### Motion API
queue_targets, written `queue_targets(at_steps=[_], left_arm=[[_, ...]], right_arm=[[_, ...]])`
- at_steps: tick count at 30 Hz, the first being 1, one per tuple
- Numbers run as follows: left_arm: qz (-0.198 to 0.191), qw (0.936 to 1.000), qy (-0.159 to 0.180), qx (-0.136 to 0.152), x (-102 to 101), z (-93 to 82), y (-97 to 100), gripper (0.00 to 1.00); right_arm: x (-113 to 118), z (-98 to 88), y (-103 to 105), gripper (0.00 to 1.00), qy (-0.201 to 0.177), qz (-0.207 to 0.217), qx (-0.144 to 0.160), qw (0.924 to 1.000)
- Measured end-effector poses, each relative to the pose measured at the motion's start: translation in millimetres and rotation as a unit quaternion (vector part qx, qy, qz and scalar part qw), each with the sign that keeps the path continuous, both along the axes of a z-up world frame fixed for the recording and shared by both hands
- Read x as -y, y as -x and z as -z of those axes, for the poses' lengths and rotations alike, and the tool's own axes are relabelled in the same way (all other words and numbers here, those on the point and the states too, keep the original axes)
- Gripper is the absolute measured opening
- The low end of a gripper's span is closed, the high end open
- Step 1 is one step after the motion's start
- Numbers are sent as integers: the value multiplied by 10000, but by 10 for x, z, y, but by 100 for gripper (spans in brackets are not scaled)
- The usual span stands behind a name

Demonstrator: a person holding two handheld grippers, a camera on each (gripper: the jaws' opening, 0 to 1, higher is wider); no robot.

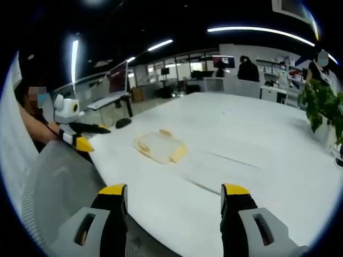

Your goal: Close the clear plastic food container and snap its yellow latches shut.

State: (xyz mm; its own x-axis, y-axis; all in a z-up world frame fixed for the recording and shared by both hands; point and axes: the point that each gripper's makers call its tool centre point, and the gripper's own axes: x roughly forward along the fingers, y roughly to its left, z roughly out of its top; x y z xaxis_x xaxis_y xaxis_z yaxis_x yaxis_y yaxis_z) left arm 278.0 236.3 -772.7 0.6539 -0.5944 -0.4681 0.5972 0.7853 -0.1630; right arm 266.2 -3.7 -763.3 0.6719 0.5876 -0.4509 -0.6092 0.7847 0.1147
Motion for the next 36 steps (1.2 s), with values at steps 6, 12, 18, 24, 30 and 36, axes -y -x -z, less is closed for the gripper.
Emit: queue_targets(at_steps=[6,12,18,24,30,36], left_arm=[[-7,10000,11,9,0,-24,-9,95],[1,10000,38,32,4,-46,-9,95],[45,9999,70,86,20,-70,-2,95],[35,9999,80,121,23,-83,-4,95],[-19,9998,79,176,12,-87,-20,95],[-70,9998,40,207,1,-84,-22,95]], right_arm=[[4,-12,-6,70,4,9,14,10000],[14,-17,-12,70,9,36,15,10000],[14,-45,-23,70,-50,67,57,9999],[21,-47,-21,70,-117,104,15,9999],[10,-40,-8,70,-149,87,-20,9999],[-8,-28,4,70,-116,18,-28,9999]])
